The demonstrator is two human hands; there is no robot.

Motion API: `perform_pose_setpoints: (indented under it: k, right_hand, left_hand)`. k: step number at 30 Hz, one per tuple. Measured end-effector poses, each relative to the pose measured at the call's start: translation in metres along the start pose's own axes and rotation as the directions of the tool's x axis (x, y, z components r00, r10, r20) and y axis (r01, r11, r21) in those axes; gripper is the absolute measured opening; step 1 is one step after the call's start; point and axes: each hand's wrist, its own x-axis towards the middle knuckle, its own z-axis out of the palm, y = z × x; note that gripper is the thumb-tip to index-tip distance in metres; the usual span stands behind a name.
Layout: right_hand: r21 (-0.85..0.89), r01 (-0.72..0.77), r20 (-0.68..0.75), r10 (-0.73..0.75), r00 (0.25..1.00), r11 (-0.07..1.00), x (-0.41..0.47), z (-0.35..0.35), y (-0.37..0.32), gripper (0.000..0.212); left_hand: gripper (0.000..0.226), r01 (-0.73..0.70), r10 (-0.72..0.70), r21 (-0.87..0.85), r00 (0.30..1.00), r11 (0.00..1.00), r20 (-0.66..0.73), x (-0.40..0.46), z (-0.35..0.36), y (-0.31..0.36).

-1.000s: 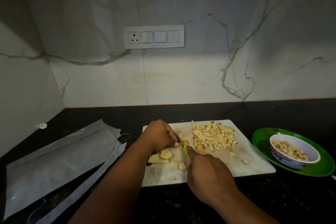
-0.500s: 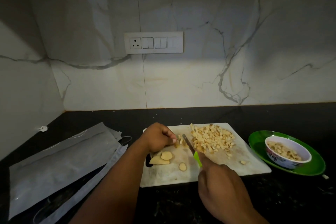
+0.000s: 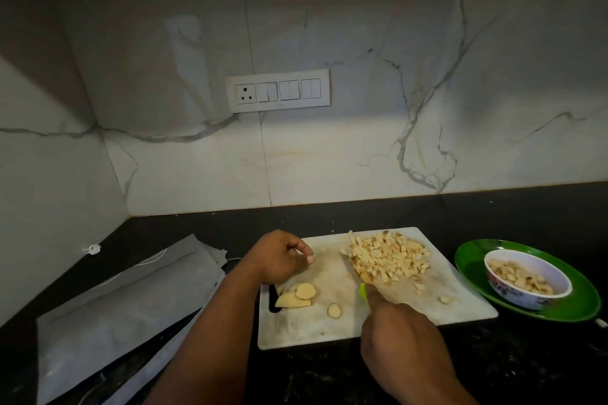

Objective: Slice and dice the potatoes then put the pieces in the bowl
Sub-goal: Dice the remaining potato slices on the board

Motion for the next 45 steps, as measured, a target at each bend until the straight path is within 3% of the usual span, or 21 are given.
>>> perform_pose_setpoints:
  k: [6, 11, 13, 17, 20, 28, 32, 36, 41, 45]
  right_hand:
    - [-0.007, 0.108, 0.022, -0.108, 0.994, 0.994, 0.000, 0.004, -0.008, 0.062]
    - [-0.003, 0.002, 0.000, -0.002, 1.000, 1.000, 0.005, 0.005, 0.000, 0.062]
    - [0.020, -0.007, -0.028, 0.007, 1.000, 1.000, 0.003, 0.004, 0.005, 0.060]
    - [0.056, 0.006, -0.034, -0.004, 0.999, 0.998, 0.000, 0.003, 0.005, 0.058]
    - [0.078, 0.014, -0.039, -0.011, 0.999, 0.997, 0.000, 0.002, 0.005, 0.058]
    - [0.110, 0.024, -0.035, -0.020, 0.999, 0.994, 0.000, 0.001, 0.006, 0.058]
    - [0.105, 0.021, -0.031, -0.018, 0.999, 0.994, 0.000, 0.001, 0.006, 0.058]
    - [0.133, 0.028, -0.031, -0.024, 0.999, 0.991, -0.001, 0.001, 0.007, 0.058]
    - [0.184, 0.046, -0.047, -0.038, 0.998, 0.982, -0.002, 0.000, 0.007, 0.055]
    - [0.178, 0.020, -0.045, -0.012, 0.999, 0.984, -0.001, -0.001, 0.007, 0.055]
  left_hand:
    - [0.007, -0.015, 0.005, 0.052, 0.983, 0.999, 0.182, -0.006, -0.010, 0.004]
    - [0.011, 0.020, -0.023, 0.032, 0.996, 0.999, 0.091, -0.009, -0.023, -0.002]
    - [0.004, 0.024, -0.028, 0.034, 0.988, 0.999, 0.150, -0.012, -0.031, -0.003]
    - [0.044, 0.060, -0.100, 0.111, 0.910, 0.992, 0.401, -0.022, -0.037, 0.004]
    - [0.058, 0.076, -0.168, 0.216, 0.879, 0.973, 0.446, -0.021, -0.031, 0.010]
    - [0.044, 0.050, -0.148, 0.226, 0.886, 0.973, 0.439, -0.021, -0.031, 0.012]
    - [0.036, 0.022, -0.051, 0.072, 0.901, 0.997, 0.430, -0.022, -0.039, 0.007]
    - [0.027, -0.016, 0.069, -0.152, 0.934, 0.988, 0.349, -0.022, -0.039, 0.006]
    - [0.020, -0.097, 0.091, -0.162, 0.995, 0.982, -0.046, -0.010, -0.013, 0.012]
    - [0.018, -0.116, 0.103, -0.068, 0.981, 0.991, -0.164, -0.006, 0.005, 0.015]
